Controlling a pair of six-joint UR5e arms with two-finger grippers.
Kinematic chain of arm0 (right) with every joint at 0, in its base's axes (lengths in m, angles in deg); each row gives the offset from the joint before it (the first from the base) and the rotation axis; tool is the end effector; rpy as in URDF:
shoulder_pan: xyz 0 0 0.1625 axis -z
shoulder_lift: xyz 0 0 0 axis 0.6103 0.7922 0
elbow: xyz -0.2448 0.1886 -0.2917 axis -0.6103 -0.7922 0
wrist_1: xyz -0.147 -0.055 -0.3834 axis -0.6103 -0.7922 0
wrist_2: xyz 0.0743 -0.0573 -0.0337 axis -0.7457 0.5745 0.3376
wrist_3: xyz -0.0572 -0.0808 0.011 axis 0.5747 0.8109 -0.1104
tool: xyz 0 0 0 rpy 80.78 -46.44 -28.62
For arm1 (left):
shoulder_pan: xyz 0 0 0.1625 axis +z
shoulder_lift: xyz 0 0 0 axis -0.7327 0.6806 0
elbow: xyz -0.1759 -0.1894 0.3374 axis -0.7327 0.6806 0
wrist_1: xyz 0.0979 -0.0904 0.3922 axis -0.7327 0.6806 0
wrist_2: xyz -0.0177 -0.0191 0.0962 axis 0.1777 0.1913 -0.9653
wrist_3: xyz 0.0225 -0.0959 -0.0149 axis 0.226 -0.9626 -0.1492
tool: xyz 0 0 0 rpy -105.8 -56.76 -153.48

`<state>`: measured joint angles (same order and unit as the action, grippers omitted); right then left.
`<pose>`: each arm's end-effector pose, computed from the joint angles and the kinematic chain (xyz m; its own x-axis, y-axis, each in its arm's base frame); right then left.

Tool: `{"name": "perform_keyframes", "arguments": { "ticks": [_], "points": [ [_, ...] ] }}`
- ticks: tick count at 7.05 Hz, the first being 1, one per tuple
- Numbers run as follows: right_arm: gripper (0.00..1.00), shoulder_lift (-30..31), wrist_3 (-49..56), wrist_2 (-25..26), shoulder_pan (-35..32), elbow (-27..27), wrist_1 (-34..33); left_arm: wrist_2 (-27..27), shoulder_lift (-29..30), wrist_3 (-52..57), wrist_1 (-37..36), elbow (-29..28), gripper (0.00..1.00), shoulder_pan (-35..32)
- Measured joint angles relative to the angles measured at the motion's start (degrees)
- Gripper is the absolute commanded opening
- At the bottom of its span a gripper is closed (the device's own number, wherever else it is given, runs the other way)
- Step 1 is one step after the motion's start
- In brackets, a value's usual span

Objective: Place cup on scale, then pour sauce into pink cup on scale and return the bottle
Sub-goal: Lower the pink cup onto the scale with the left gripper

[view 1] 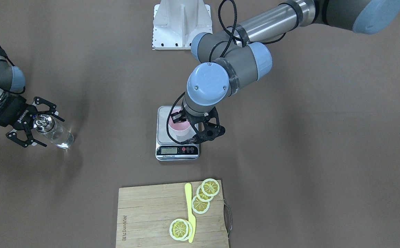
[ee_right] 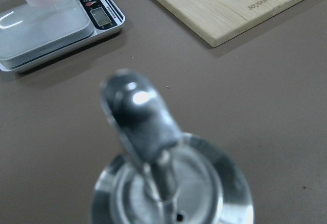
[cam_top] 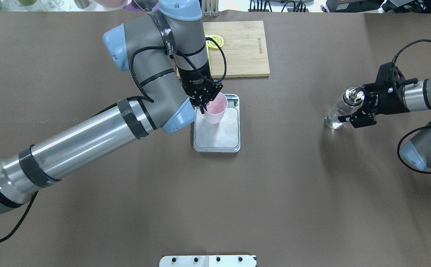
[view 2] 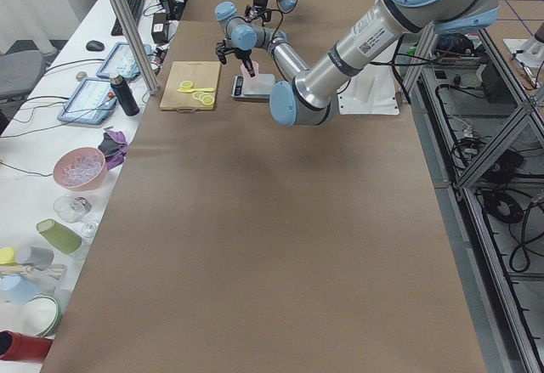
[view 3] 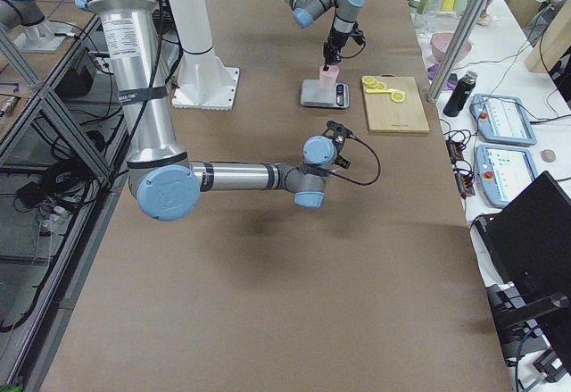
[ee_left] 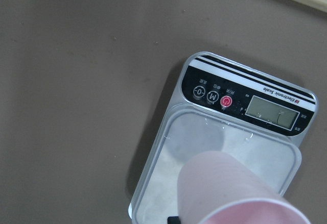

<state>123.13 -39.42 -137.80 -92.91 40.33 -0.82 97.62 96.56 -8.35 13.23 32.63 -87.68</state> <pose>-0.2643 -0.5010 0.5352 0.2824 -0.8647 0.4154 0.0553 0.4470 0.8928 0.5589 -0.5654 0.1307 0.6259 -0.3444 -0.6998 0.0465 0.9121 -0.4072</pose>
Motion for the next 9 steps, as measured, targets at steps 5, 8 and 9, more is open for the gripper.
{"name": "perform_keyframes", "arguments": {
  "ticks": [5, 8, 9],
  "points": [
    [0.98, 0.8, -0.5, -0.5, -0.1, -2.1, 4.8, -0.3, 0.1, -1.8, 4.7, -1.7, 0.0, 1.1],
    [0.98, 0.8, -2.0, -0.2, -0.1, -3.1, 9.9, -0.3, 0.3, -2.6, 4.8, -1.7, 0.0, 1.7],
    [0.98, 0.7, -2.8, 0.1, 0.0, -3.3, 11.8, -0.4, 0.5, -3.0, 4.8, -1.7, 0.0, 1.9]
  ]
}}
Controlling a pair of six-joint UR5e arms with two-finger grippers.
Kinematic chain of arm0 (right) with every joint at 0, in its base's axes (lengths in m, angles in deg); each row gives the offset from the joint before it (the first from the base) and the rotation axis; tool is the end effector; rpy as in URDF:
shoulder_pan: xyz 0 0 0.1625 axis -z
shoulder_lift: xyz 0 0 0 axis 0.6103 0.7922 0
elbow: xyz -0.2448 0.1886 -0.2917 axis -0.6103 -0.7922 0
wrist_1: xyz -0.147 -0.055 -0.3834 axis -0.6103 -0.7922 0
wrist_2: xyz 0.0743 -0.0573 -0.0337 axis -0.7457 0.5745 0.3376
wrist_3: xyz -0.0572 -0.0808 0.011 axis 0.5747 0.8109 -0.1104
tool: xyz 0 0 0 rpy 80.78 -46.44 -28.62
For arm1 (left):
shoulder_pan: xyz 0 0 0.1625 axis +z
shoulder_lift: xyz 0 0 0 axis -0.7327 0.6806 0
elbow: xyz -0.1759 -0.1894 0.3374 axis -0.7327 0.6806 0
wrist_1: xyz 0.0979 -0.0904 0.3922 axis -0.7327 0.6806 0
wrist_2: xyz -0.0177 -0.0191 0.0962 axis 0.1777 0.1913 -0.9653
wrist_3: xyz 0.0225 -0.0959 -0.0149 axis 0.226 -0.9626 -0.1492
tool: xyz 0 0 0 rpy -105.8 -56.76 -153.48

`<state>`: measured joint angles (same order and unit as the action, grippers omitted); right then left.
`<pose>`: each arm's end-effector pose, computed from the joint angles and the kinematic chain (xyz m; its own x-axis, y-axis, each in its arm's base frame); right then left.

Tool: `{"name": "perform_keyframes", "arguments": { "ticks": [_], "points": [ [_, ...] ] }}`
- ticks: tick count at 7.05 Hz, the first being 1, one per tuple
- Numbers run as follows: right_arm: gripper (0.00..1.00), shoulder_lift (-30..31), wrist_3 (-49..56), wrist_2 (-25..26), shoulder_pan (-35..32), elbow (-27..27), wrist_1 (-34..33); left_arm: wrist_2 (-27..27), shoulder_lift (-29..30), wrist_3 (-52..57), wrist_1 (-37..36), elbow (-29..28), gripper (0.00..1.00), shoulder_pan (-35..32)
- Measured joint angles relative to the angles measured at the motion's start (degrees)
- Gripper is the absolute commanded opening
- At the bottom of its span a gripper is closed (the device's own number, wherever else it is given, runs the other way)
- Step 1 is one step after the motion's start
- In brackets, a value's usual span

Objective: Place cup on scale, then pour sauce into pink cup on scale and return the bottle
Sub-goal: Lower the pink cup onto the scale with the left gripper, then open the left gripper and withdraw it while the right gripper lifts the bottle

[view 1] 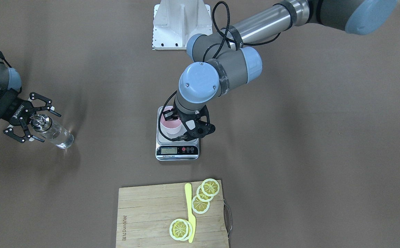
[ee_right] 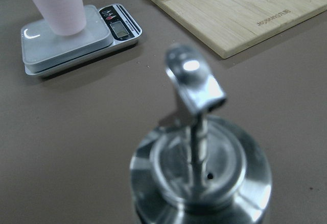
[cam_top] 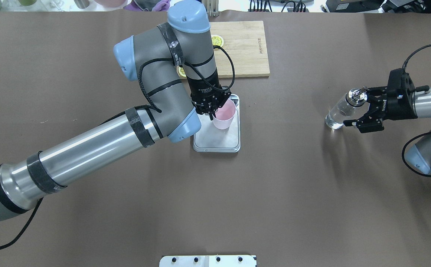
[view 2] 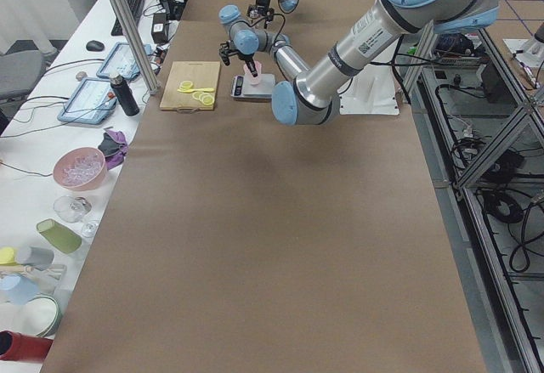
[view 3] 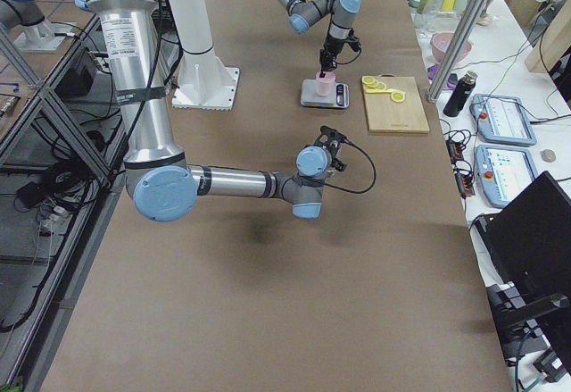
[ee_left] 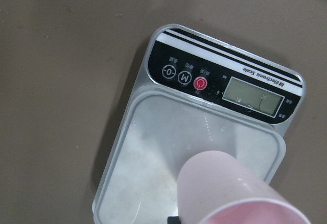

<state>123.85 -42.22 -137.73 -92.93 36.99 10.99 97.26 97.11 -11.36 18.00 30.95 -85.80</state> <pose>-0.2525 -0.4845 0.5515 0.2537 -0.8883 0.3828 -0.0281 0.3888 0.9209 0.5821 -0.5514 0.1257 0.6011 -0.3432 -0.7218 0.0338 0.9132 -0.4060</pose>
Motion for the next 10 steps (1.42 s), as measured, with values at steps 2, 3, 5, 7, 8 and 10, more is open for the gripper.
{"name": "perform_keyframes", "arguments": {
  "ticks": [2, 3, 5, 7, 8, 10],
  "points": [
    [0.98, -0.2, -0.7, 0.8, 0.2, -1.0, 3.3, 0.0, 0.1, -0.6, 0.3, 0.0, 0.36, 0.4],
    [0.98, -0.4, -1.1, 1.4, 0.4, -1.8, 4.6, -0.1, 0.0, -0.6, 0.7, 0.0, 0.56, 0.6],
    [0.98, -1.1, -1.4, 2.7, 1.1, -3.5, 6.5, -0.1, -0.1, -0.6, 0.9, 0.0, 0.67, 0.7],
    [0.89, -1.8, -2.1, 3.4, 1.6, -4.0, 7.0, 0.0, -0.2, -0.7, 0.9, 0.3, 0.67, 0.7],
    [0.73, -2.0, -2.4, 3.6, 1.7, -4.1, 7.0, 0.0, -0.2, -0.7, 0.8, 0.9, 0.67, 0.6],
    [0.52, -2.2, -2.7, 3.6, 1.8, -4.2, 7.0, 0.3, -0.9, -0.7, 0.1, 3.7, 0.64, 0.1]
  ]
}}
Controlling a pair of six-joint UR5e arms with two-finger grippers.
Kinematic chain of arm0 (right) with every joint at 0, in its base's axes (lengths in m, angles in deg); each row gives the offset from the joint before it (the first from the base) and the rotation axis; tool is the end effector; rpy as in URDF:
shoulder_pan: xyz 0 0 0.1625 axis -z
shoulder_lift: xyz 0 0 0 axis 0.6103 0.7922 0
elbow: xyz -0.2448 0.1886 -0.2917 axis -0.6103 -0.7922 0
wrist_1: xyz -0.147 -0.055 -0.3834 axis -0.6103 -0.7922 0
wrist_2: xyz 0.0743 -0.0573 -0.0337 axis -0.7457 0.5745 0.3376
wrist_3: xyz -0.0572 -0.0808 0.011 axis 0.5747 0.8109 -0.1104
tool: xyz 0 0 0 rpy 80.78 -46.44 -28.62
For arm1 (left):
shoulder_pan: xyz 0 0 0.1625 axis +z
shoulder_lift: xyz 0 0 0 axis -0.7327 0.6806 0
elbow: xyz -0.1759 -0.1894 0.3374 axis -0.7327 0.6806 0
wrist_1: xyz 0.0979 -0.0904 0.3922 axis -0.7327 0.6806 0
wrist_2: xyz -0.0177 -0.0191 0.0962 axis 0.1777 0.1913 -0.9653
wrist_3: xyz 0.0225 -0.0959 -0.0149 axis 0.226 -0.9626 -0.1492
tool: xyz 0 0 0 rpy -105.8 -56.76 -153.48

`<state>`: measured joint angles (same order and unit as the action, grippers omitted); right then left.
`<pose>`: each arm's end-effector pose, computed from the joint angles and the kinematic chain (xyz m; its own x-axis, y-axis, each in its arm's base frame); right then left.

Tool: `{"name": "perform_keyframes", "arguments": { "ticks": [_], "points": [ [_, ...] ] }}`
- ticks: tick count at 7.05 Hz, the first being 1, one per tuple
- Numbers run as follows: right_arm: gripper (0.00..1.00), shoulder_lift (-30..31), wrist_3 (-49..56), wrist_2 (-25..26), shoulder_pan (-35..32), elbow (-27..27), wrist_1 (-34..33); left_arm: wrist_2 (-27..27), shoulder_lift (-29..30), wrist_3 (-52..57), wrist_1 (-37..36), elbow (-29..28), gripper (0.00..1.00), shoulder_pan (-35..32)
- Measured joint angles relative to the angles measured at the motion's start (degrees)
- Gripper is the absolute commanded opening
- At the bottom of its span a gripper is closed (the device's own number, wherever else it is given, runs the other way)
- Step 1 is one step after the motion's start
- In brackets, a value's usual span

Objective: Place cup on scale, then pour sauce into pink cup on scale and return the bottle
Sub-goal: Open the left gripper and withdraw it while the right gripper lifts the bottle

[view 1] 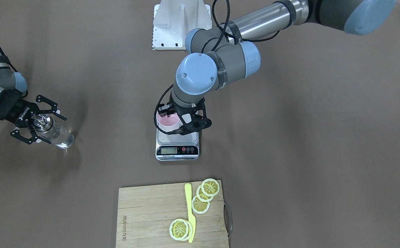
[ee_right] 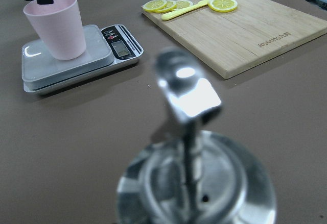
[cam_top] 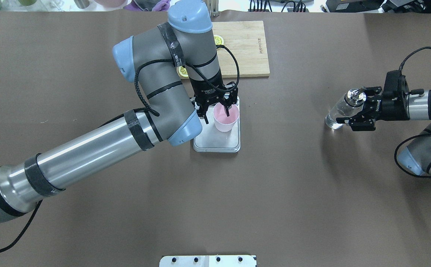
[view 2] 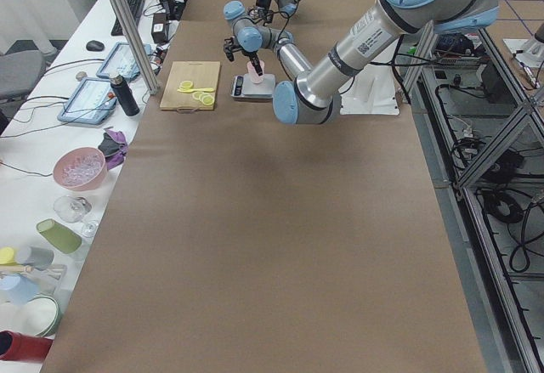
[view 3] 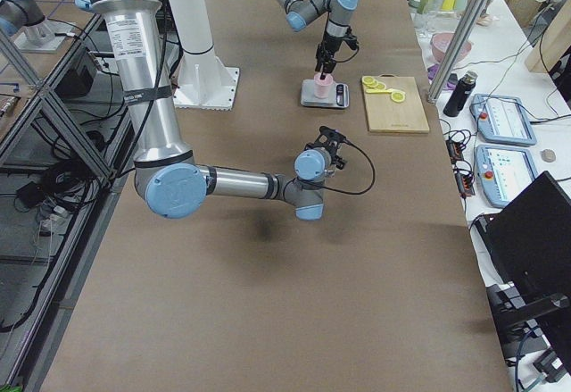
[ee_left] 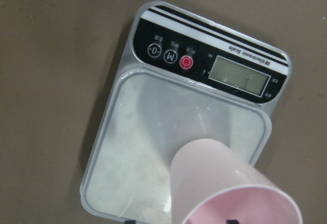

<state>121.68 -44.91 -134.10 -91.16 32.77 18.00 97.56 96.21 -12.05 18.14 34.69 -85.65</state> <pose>-0.2688 -0.4867 0.5554 0.2616 -0.8897 0.3741 -0.0964 0.3615 0.9274 0.5708 -0.5392 0.1098 0.5711 -0.3289 -0.7521 0.0181 0.9211 -0.3890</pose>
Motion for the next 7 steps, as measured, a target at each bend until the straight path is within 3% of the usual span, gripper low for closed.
{"name": "perform_keyframes", "arguments": {
  "ticks": [3, 7],
  "points": [
    [0.27, -0.1, -0.1, -0.1, 0.0, -0.5, 0.0, 1.3, -3.0, 1.4, -2.1, 5.3, 0.64, -2.2],
    [0.21, -0.8, -1.5, -0.2, -0.3, 0.3, -0.1, 5.9, -11.0, 7.9, -4.7, 12.9, 0.64, -9.1]
  ]
}}
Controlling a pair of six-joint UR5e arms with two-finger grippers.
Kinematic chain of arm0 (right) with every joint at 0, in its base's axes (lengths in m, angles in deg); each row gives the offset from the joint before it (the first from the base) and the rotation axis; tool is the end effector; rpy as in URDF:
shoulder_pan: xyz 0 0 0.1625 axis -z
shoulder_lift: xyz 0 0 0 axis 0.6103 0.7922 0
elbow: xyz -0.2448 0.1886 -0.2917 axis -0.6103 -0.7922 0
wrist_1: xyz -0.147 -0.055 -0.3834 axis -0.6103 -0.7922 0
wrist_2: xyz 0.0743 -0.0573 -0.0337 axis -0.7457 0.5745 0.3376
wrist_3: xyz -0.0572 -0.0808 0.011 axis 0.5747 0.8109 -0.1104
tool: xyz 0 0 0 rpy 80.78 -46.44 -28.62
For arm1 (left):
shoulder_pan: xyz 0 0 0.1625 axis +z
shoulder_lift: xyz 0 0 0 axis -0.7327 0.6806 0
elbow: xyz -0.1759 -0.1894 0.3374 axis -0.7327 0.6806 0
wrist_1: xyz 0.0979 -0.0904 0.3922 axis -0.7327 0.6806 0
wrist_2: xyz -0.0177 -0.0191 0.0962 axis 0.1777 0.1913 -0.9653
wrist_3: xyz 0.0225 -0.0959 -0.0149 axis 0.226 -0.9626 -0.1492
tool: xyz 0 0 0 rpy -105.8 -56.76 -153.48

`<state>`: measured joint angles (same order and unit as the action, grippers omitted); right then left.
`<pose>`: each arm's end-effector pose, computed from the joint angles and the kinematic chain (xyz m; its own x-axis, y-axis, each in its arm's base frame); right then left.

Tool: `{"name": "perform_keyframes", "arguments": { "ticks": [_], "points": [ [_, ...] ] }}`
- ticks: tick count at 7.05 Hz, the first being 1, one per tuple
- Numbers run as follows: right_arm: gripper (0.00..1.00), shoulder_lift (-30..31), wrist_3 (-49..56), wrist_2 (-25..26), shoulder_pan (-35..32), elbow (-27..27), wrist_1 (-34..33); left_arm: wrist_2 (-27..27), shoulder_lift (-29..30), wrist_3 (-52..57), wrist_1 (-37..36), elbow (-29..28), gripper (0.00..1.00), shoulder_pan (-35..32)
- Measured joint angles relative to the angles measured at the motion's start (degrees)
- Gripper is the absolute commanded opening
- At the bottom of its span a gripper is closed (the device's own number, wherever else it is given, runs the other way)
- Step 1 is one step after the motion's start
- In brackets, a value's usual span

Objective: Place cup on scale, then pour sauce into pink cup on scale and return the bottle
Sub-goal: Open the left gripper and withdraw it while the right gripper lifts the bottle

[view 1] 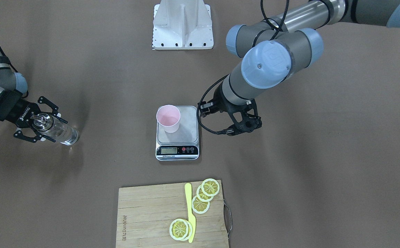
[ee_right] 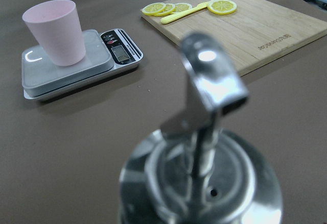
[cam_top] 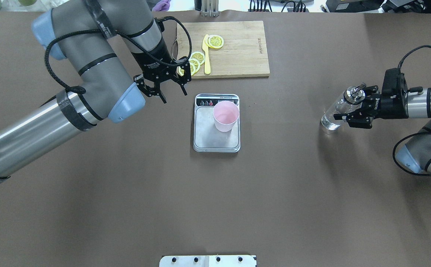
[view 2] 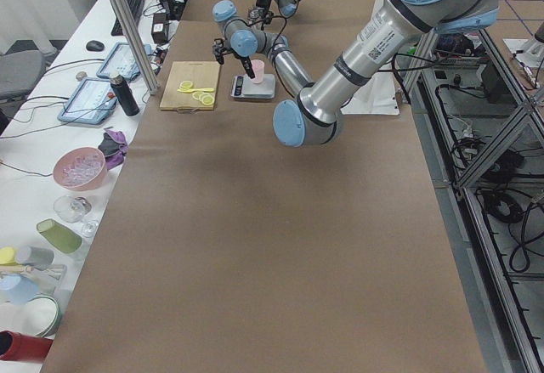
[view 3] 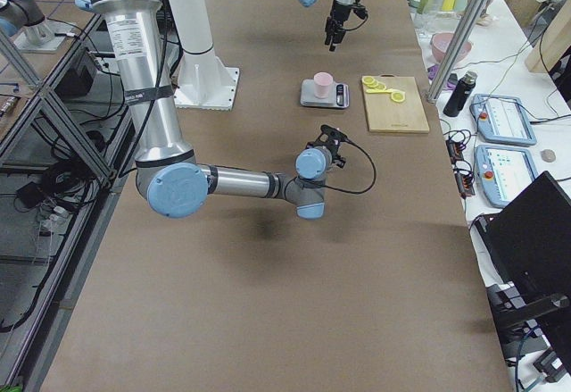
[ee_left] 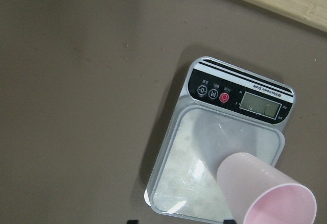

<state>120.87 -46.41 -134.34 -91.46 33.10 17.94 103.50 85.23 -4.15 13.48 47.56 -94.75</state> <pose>-0.2696 -0.4920 0.5450 0.2556 -0.8857 0.3877 -0.1138 0.3706 0.9218 0.4422 -0.5723 0.1658 0.5318 -0.3184 -0.7847 0.0178 0.9306 -0.3655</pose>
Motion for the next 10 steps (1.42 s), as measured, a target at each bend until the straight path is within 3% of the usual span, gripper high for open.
{"name": "perform_keyframes", "arguments": {
  "ticks": [2, 5, 6, 8, 10],
  "points": [
    [0.21, -1.4, -1.2, -0.6, -1.9, 1.6, -2.0, 0.5, -2.8, 5.5, -4.8, 3.2, 0.64, -2.8],
    [0.21, -4.3, -0.8, -3.3, -5.0, 9.7, -18.7, 0.6, -7.7, 15.3, -11.5, 8.4, 0.64, -8.3],
    [0.22, -5.9, -0.5, -3.6, -5.0, 11.5, -25.1, 0.6, -9.6, 19.7, -12.6, 9.2, 0.69, -10.8],
    [0.23, -9.2, 0.7, -3.3, -4.4, 14.1, -36.2, 0.2, -13.6, 31.3, -13.2, 9.6, 0.87, -16.6],
    [0.23, -11.7, 5.6, -2.9, -2.7, 15.5, -42.5, -0.3, -17.1, 41.7, -13.2, 9.7, 0.91, -22.0]
  ]
}}
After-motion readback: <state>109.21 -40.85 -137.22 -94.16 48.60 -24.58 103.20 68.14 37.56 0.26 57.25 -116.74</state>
